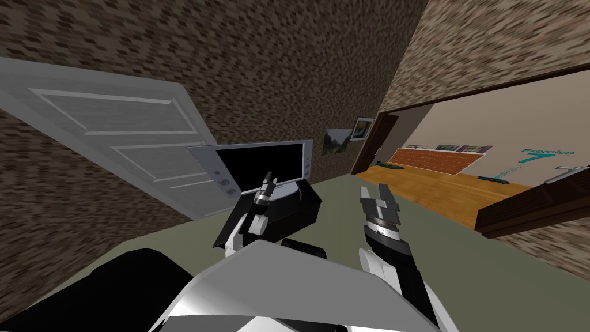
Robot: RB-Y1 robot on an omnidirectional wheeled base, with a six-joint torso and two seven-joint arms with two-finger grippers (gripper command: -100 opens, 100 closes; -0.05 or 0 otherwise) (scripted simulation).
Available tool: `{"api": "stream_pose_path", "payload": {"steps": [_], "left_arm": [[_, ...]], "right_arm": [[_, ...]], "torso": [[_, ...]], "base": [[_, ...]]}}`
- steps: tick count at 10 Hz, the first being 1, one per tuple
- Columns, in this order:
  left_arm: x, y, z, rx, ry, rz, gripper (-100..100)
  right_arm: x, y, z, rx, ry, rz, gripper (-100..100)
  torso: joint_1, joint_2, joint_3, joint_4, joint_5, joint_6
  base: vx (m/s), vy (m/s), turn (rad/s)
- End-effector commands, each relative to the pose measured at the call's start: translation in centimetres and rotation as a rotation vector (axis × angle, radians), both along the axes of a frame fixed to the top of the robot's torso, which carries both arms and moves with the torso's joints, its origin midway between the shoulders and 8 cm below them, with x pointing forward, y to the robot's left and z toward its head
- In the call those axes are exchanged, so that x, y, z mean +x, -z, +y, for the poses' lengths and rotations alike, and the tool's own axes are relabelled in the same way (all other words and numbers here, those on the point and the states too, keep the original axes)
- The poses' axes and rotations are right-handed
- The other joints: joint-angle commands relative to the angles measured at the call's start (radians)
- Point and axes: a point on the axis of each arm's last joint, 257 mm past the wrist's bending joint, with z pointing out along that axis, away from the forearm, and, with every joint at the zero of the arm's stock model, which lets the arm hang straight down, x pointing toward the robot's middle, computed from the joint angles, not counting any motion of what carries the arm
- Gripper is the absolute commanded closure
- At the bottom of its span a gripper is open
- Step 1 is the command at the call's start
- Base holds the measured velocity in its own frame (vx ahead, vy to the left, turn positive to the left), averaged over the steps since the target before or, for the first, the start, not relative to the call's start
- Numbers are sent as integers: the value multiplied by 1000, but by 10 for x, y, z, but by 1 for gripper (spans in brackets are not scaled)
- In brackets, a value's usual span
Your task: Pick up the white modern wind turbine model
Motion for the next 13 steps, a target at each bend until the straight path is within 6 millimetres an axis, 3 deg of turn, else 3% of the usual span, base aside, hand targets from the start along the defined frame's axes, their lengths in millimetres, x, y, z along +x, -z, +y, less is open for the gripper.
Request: {"api": "stream_pose_path", "payload": {"steps": [1,13], "left_arm": [[13,6,0,6,10,36,-100],[75,63,-5,67,41,296,-100]], "right_arm": [[0,0,0,0,0,0,0],[0,0,0,0,0,0,0]], "torso": [[0,0,0,0,0,0],[0,-1,-1,0,0,0]], "base": [[4,-51,-32],[14,-40,-30]]}}
